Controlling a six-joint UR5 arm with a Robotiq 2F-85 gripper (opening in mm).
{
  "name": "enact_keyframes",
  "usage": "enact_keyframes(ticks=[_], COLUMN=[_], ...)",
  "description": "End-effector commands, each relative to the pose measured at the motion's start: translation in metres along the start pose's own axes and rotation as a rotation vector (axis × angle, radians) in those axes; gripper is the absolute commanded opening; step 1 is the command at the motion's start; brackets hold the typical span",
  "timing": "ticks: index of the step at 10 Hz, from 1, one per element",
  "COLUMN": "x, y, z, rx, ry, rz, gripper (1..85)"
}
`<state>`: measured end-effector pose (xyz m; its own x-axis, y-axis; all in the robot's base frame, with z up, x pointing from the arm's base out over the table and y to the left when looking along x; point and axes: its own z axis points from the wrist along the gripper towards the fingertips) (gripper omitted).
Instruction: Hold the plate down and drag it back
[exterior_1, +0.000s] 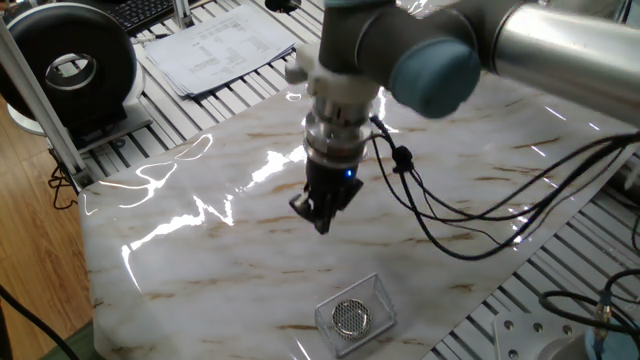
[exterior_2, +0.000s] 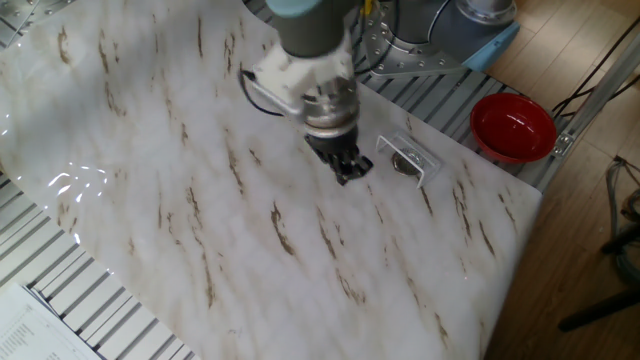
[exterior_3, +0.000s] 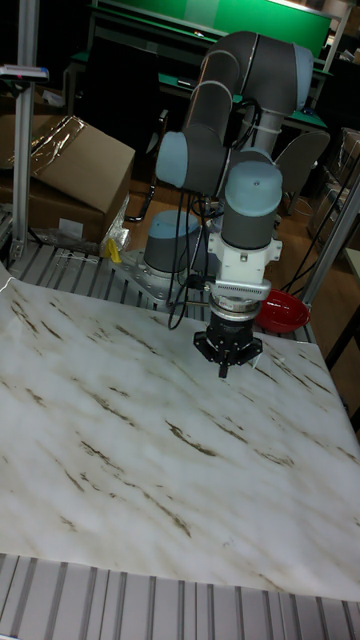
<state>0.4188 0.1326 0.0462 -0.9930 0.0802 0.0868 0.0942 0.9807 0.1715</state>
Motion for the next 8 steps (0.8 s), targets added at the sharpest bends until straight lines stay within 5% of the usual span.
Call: enact_keyframes(ticks=[1, 3, 5, 6, 7, 8], x=[0.016, 0.044, 0.057, 0.07, 0.072, 0.071], y=[-0.001, -0.005, -0.002, 0.014, 0.039, 0.052], z=[0.009, 0.007, 0.004, 0.001, -0.002, 0.006], rx=[0.01, 0.017, 0.004, -0.061, -0.157, -0.195], ry=[0.039, 0.148, 0.198, 0.245, 0.249, 0.242], rz=[-0.062, -0.11, -0.112, -0.112, -0.102, -0.095], gripper=[1.3, 1.3, 1.3, 1.3, 1.3, 1.3])
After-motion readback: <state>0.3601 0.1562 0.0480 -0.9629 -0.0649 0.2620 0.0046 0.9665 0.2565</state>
